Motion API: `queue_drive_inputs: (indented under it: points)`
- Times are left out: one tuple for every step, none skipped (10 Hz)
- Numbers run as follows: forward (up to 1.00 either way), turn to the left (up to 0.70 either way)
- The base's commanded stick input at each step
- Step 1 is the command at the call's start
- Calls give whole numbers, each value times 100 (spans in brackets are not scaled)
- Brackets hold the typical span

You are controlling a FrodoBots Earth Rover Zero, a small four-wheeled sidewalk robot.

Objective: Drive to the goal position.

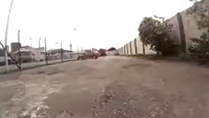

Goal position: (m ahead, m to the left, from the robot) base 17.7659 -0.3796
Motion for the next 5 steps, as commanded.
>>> queue_drive_inputs:
  points:
    - [100, 0]
    - [100, 0]
    - [100, 0]
    - [100, 0]
    - [100, 0]
